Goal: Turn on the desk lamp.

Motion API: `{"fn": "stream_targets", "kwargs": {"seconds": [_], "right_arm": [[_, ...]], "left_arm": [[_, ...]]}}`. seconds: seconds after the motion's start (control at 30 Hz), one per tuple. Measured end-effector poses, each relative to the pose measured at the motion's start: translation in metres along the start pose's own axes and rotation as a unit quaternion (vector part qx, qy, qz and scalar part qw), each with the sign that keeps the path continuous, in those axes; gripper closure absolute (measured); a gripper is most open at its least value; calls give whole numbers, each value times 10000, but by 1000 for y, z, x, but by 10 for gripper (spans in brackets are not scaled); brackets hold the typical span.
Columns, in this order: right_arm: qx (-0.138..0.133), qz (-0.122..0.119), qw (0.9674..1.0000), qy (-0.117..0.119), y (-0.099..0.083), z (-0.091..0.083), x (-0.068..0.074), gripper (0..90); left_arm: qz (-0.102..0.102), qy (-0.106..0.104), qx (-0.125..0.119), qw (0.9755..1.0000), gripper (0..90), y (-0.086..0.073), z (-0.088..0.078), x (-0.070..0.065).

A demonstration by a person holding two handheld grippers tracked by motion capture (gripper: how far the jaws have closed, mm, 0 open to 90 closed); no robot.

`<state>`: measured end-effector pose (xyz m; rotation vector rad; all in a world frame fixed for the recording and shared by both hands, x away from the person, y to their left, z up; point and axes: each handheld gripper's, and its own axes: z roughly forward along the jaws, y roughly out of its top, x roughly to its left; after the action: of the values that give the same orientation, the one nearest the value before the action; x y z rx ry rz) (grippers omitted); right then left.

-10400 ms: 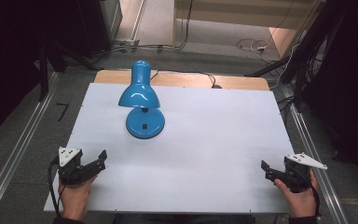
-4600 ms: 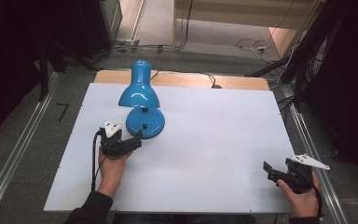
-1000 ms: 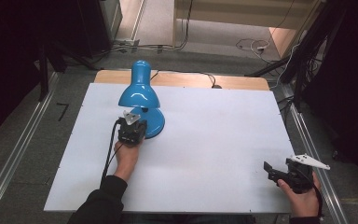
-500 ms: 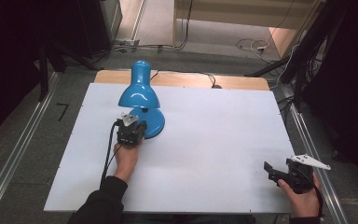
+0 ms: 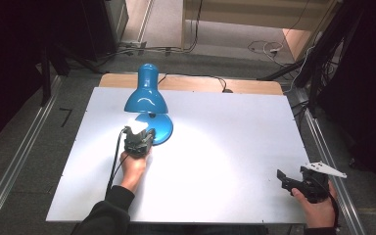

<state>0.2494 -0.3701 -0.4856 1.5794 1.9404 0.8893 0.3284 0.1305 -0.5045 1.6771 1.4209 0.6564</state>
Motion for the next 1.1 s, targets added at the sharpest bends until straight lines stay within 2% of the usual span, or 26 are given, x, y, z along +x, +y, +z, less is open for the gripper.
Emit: {"fn": "stream_targets", "kwargs": {"seconds": [0.07, 0.1, 0.2, 0.27, 0.4, 0.57, 0.7, 0.77, 0.97, 1.1], "right_arm": [[0, -2, 10000, -3, 0, 0, 0, 103], [-11, -6, 10000, 0, 0, 0, 0, 103], [-11, 3, 10000, 16, 0, 0, 0, 103], [-19, 16, 10000, 5, 0, 0, -1, 103], [-34, 16, 10000, 5, 0, 0, -2, 103], [-45, 15, 10000, 19, 0, -1, -1, 104], [-47, -5, 10000, 8, 1, -1, -1, 104], [-39, 18, 10000, 6, 0, -1, 0, 104], [-36, 43, 10000, -15, 0, -2, -1, 105], [-42, 36, 10000, -9, 0, -2, 0, 105]], "left_arm": [[-147, -100, 1, 9998, 900, 0, 0, 3], [-157, -100, -3, 9998, 900, -1, -1, 4], [-74, -81, -17, 9999, 900, -1, -5, 5], [-87, -100, -96, 9999, 894, 0, -10, 4], [-83, -146, -139, 9998, 837, 1, -19, 6], [-200, -128, -119, 9996, 678, -1, -26, 11], [-387, -189, -88, 9990, 478, -1, -32, 19], [-445, -196, -99, 9988, 417, -2, -36, 22], [-496, -123, -176, 9985, 310, -5, -50, 29], [-449, -81, -213, 9987, 266, -8, -59, 31]]}}
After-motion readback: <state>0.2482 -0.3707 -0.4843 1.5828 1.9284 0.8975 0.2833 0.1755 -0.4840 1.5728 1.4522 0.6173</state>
